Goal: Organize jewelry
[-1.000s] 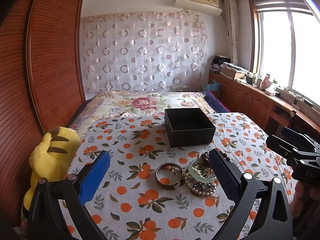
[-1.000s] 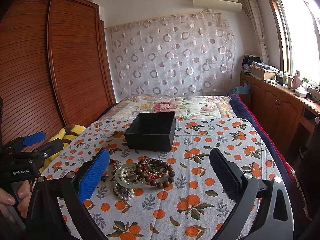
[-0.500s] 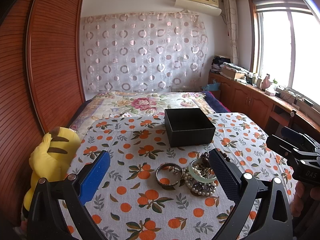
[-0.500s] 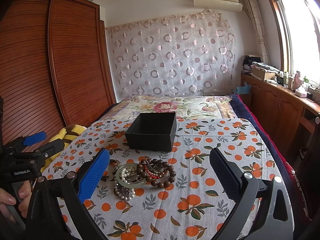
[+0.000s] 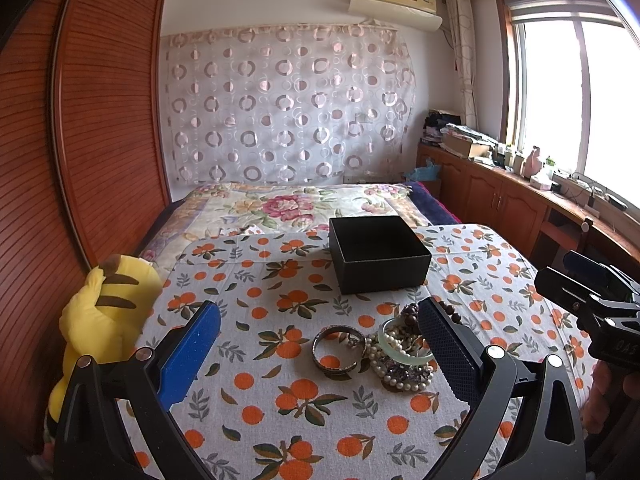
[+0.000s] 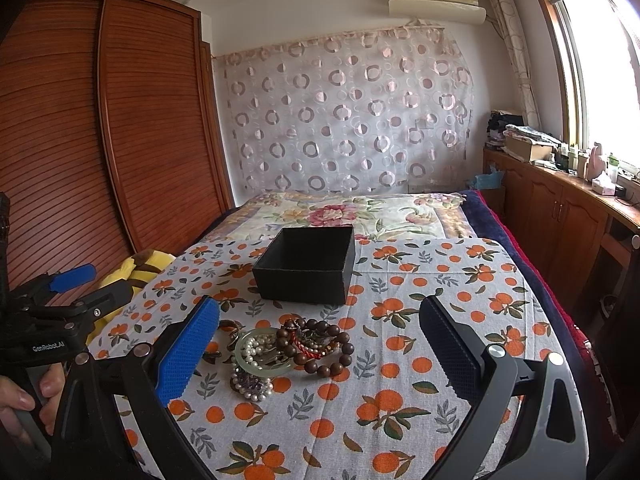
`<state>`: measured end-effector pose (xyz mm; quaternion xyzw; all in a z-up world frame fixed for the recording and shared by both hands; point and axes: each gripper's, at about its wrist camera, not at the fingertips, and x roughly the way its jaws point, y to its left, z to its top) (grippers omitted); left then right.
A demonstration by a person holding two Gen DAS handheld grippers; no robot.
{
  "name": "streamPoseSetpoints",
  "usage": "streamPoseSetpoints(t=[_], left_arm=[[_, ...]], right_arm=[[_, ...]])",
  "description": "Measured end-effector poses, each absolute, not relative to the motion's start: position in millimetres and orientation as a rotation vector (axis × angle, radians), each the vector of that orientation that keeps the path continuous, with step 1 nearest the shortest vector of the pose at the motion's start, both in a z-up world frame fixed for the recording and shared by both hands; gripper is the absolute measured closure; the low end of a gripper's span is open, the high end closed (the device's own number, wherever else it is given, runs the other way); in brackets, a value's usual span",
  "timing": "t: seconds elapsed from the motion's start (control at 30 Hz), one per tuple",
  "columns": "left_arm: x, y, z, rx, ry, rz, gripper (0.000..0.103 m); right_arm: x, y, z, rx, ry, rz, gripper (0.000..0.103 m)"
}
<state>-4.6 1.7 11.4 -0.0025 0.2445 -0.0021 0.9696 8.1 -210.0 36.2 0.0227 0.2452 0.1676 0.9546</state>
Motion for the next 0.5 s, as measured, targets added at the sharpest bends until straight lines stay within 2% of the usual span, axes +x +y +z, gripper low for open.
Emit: streamPoseSetpoints(t=[0.3, 0.5], left_arm=[[-4.1, 1.9, 12.0, -0.003, 0.498, -0.006, 0.008], [1.6, 3.7, 2.2, 0.002, 0.527, -0.015, 0.008]], right_arm=[[9.5, -215.8, 28.1, 0.047, 0.498, 0.34, 0.002], [10.0, -203.8, 42.6, 0.047, 0.514, 0.34, 0.002]])
